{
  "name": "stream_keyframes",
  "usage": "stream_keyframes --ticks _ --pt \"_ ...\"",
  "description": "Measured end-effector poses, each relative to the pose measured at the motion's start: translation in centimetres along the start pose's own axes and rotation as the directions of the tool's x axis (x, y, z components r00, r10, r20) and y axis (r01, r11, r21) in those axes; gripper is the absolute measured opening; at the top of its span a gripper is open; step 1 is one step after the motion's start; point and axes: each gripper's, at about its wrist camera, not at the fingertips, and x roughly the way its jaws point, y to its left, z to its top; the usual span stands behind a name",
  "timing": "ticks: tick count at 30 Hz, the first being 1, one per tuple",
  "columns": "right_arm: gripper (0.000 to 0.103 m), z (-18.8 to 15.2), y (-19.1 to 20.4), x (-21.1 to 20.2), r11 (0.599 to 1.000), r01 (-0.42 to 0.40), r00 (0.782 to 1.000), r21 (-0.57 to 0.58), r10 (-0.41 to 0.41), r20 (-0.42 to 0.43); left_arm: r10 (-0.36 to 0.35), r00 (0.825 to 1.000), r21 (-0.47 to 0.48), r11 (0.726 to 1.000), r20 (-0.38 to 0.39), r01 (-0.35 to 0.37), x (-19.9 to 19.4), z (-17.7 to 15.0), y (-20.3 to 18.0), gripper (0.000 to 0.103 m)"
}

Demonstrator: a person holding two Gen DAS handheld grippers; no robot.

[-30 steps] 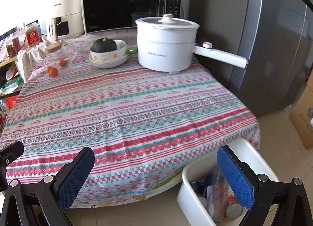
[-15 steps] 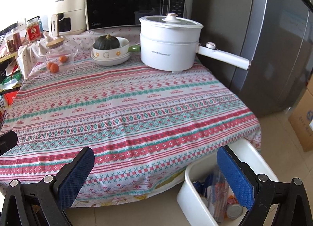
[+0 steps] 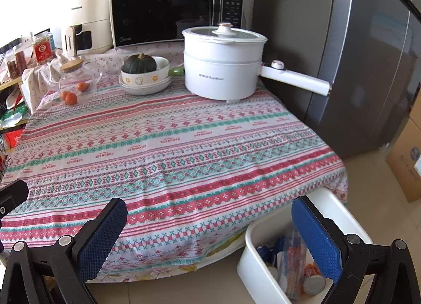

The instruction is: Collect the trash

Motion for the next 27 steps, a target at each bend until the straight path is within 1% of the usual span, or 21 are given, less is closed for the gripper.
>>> stream_keyframes --ticks 9,27 --pt "0.103 0.04 -0.11 -0.24 1.000 0.008 1.000 0.005 -0.008 0.010 -0.002 1.000 0.004 1.000 0.026 0.002 -0.76 0.20 -0.08 0.101" --pt "0.103 0.20 -0.38 -0.22 1.000 0.010 1.000 0.010 -0.010 0.019 -0.002 1.000 0.009 1.000 0.026 0.002 -0.96 0.22 -0.21 0.101"
